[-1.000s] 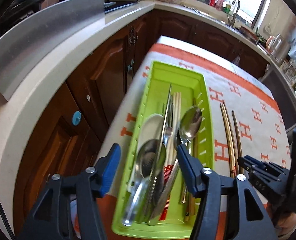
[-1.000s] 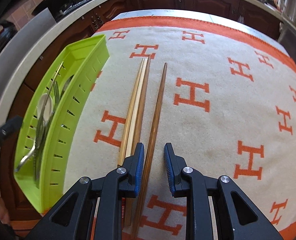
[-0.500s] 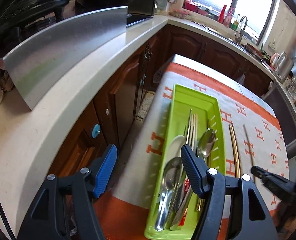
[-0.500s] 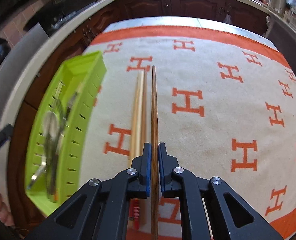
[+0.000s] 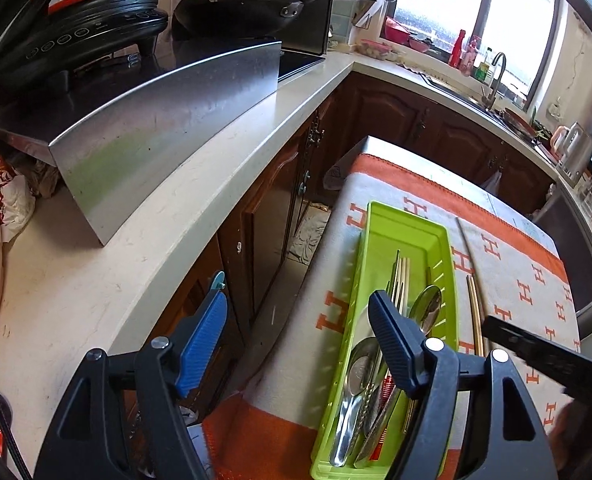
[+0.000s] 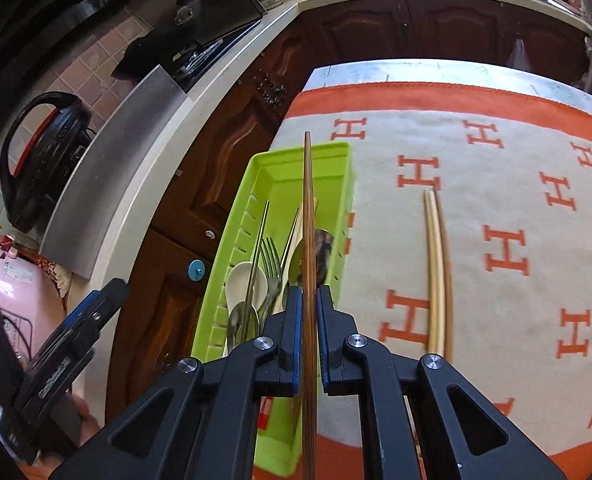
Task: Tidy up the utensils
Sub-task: 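Grasp a wooden chopstick with the right tool and drop it into the tray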
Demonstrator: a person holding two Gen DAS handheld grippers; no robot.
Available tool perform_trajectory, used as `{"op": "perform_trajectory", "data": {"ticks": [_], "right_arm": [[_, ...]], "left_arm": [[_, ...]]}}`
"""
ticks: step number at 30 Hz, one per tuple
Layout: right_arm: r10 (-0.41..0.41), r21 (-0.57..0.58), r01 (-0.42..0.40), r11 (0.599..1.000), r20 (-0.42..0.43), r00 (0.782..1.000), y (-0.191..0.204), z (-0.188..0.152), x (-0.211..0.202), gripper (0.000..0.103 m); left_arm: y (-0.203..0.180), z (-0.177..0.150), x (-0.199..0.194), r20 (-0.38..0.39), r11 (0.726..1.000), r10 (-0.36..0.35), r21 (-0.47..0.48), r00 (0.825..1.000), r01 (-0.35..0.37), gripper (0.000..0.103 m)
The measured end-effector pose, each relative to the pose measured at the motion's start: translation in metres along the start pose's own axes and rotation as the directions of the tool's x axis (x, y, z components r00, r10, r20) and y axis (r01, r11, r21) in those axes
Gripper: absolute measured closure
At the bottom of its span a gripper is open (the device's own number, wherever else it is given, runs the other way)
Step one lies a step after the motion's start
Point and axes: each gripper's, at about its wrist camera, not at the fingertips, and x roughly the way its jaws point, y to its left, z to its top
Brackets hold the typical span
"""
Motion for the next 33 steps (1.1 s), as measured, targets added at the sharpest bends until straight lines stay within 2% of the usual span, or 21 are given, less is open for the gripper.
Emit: {"op": "perform_trajectory", "data": {"ticks": [6,10,17,21,33], "right_arm": [[0.011,-0.007,-0.011,1.0,-0.029,1.0,0.017,0.002,0.027,0.096],[0.03,-0.024,-0.031,0.999,-0.044,0.999,0.02,-0.001,0.032,0.091],[0.024,-0.087,-0.022,0.996,0.012,1.0,0.022,-0.008,0.007,0.085],[-0.014,-0.117,0.018,0.993,0.037,0.999,0.018,-0.014,-0.006,0.083],[-0.011,-0.107,0.021,0.994,0.096,0.995,-0.021,-0.024,-0.046,0.082]], "left_arm": [[-0.003,-0.003,0.003,-0.015,1.0,0.01,0.006,1.0,-0.01,0.031],[-0.01,-0.005,0.001,-0.016,1.0,0.004,0.031,1.0,-0.003,0.031],[-0.021,-0.011,0.001,-0.026,0.998,-0.004,0.065,1.0,0.006,0.031],[-0.033,-0.015,-0.001,-0.028,0.995,-0.002,0.101,1.0,0.005,0.031],[-0.077,-0.023,-0.015,-0.019,0.981,0.017,0.196,1.0,-0.013,0.031]]}}
